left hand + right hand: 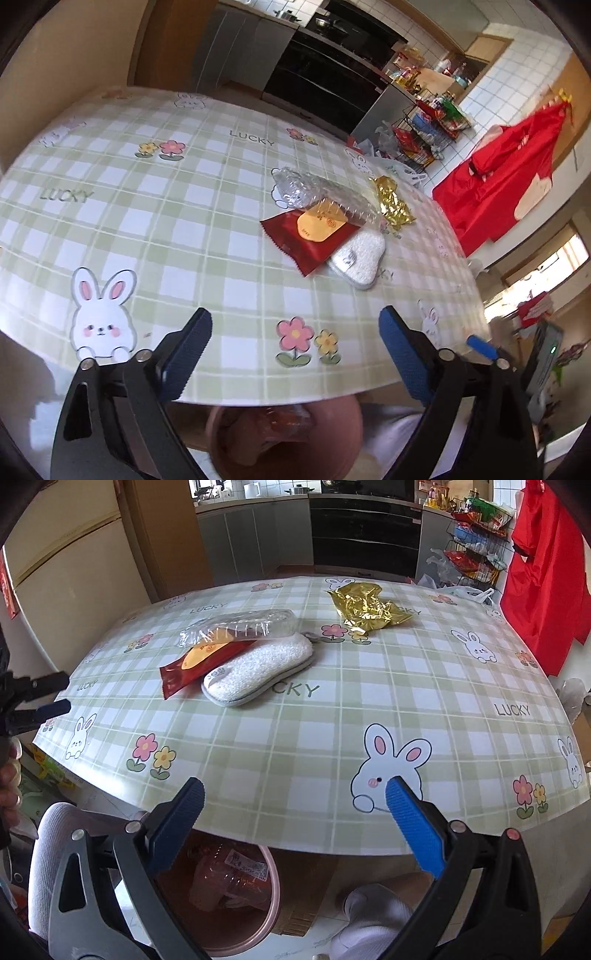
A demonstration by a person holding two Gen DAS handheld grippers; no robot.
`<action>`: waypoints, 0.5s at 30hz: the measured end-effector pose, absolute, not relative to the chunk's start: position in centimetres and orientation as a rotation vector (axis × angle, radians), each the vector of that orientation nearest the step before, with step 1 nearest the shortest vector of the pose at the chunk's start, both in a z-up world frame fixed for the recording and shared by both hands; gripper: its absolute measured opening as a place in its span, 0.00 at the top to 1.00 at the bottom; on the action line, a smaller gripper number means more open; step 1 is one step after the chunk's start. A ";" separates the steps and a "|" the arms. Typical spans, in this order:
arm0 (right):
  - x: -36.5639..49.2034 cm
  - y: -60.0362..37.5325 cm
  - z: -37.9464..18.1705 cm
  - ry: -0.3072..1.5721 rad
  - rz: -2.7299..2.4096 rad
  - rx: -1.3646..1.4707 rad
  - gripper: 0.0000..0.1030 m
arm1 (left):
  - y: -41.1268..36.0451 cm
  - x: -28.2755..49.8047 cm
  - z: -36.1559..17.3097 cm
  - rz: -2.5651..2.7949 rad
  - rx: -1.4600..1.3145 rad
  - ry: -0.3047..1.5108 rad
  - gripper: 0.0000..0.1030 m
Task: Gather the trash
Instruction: 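Close the left gripper on the clear plastic tray while the right gripper moves toward the gold foil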
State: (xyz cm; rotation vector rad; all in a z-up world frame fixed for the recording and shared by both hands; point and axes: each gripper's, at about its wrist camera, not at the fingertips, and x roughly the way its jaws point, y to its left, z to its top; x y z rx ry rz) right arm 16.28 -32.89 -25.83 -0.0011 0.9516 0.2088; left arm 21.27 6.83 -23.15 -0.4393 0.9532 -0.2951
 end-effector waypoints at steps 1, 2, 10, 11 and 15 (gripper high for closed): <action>17.1 -33.0 -26.0 0.951 0.205 -0.011 0.06 | 6.7 22.7 -23.5 -0.303 -0.483 0.965 0.20; 17.6 -33.1 -26.1 0.951 0.200 -0.018 0.06 | 6.5 24.1 -23.8 -0.304 -0.519 0.972 0.21; 22.1 -33.7 -27.2 0.966 0.185 -0.061 0.06 | 5.4 34.6 -27.5 -0.320 -0.753 1.012 0.32; 22.6 -33.8 -27.4 0.967 0.182 -0.068 0.06 | 5.3 35.7 -28.1 -0.313 -0.780 1.022 0.32; 24.2 -34.1 -28.0 0.983 0.169 -0.089 0.06 | 5.5 38.5 -29.7 -0.293 -0.830 1.036 0.35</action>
